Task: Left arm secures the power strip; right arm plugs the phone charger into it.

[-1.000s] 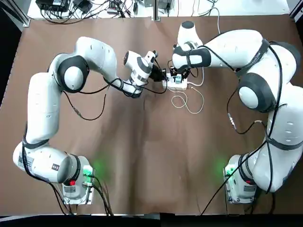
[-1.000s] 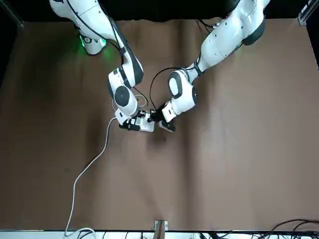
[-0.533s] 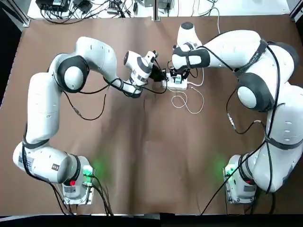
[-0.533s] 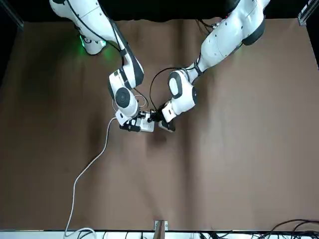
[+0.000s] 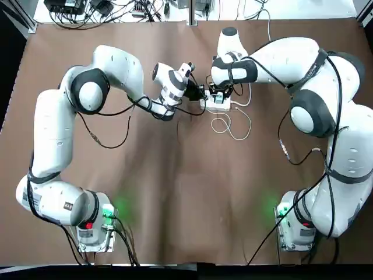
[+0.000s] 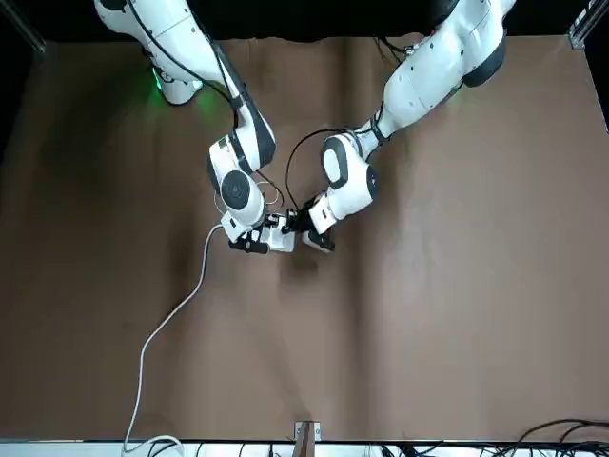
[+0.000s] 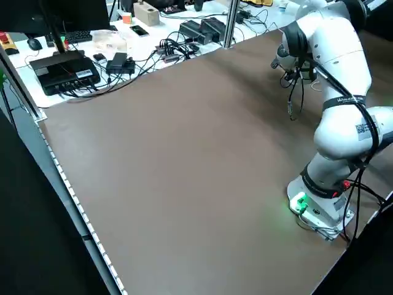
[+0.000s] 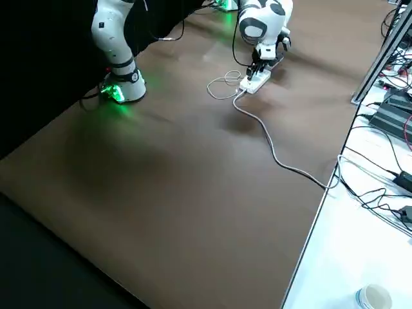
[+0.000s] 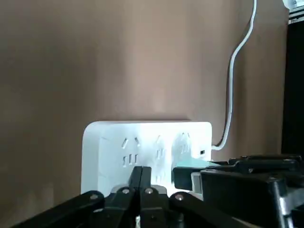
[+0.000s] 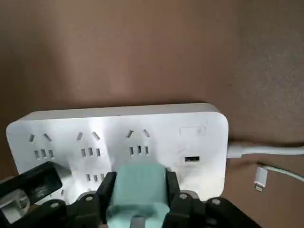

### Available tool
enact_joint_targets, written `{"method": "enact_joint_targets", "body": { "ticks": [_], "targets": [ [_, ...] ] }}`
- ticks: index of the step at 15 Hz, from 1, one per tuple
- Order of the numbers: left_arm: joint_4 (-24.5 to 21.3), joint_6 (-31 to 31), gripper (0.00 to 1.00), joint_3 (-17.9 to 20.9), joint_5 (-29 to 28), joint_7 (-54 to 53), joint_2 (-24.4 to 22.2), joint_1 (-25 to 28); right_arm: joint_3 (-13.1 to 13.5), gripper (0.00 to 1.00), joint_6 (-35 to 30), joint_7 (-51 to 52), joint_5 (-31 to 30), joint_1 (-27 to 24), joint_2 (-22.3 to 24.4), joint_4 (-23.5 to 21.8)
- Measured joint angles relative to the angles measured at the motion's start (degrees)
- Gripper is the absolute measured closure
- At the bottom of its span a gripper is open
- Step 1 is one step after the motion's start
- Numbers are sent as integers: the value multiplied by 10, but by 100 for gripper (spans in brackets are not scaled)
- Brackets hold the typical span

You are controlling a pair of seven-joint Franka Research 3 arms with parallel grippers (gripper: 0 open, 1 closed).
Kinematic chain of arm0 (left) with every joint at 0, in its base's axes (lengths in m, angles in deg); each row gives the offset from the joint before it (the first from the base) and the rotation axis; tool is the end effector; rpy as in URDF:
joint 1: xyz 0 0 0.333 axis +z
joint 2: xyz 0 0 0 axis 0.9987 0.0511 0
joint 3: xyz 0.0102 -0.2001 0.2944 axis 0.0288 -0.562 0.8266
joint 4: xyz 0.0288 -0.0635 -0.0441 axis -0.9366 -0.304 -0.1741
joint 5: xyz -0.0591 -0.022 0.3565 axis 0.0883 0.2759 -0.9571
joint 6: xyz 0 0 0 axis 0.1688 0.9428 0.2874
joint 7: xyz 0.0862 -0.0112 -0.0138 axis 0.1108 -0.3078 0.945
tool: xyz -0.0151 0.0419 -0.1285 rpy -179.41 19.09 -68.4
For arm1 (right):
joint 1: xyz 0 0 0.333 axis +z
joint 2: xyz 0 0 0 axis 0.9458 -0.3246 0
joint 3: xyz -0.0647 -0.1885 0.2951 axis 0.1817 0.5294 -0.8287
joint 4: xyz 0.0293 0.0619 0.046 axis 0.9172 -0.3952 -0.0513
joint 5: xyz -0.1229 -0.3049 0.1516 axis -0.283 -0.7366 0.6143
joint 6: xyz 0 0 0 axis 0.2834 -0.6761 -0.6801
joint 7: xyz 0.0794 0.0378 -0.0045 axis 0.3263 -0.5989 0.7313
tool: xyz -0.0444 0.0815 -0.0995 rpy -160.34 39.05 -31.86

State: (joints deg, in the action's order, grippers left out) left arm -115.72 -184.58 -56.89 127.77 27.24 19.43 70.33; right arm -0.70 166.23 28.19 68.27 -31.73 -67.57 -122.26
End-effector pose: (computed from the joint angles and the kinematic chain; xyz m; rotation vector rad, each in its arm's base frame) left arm 0.5078 -0.4862 0.1726 2.2821 0.0042 0.0938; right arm 0.5105 0.3722 0.2329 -3.1096 0.2244 0.2854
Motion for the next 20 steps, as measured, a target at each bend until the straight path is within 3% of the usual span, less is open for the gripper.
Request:
{"method": "enact_joint_targets", "body": {
  "ticks": [7, 12, 13, 17, 20],
  "targets": [
    [0, 0, 99, 0, 0, 0, 0, 0, 0, 50, -2, 0, 0, -1, -2, 2],
    [0, 0, 99, 0, 0, 0, 0, 0, 1, 8, -10, 0, 0, -2, -17, 21],
    [0, 0, 99, 0, 0, 0, 0, 0, 4, 0, -55, -3, 0, -8, -16, 53],
    [0, 0, 99, 0, 0, 0, 0, 0, 8, 0, -179, -3, 0, -57, 3, 136],
    [0, 1, 99, 0, 0, 0, 0, 0, 10, 0, -234, -2, -1, -104, 41, 167]
  ]
}}
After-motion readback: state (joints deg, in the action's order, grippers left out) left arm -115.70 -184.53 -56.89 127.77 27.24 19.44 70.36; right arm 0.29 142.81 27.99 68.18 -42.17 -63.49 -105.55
